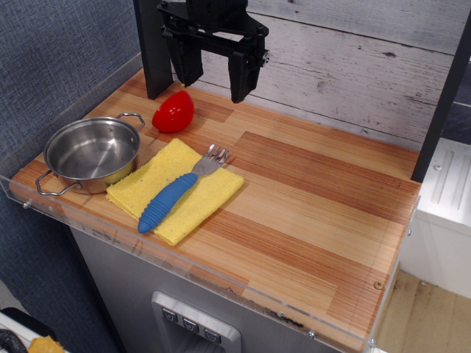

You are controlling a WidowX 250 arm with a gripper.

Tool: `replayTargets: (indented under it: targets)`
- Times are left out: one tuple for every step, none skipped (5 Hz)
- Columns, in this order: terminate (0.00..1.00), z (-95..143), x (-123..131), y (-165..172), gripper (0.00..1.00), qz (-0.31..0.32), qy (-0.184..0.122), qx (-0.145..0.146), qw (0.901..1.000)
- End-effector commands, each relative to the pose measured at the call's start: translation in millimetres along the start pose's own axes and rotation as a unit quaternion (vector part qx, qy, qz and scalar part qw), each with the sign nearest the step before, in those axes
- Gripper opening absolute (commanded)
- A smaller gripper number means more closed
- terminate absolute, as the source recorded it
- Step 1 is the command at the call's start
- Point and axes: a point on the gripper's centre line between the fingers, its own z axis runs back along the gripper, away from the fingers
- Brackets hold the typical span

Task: Place the fork in the right corner the table.

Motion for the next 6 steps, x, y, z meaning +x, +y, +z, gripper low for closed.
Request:
replayTargets:
  targets:
    - [0.00,0,0,0,1.00,0.000,0.000,0.000,1.0000]
    - [0.00,-8,-24,12,1.00,-0.018,0.013,0.027,0.9994]
    - [0.00,-13,-49,19,1.00,-0.022,0.015,0.031,0.9991]
    - [0.00,-19,-67,27,1.00,-0.024,0.007,0.035,0.9991]
    - [0.00,-32,-72,32,1.00,-0.013,0.004,0.044,0.9989]
    - [0.00,-47,-70,33,1.00,-0.010,0.005,0.039,0.9992]
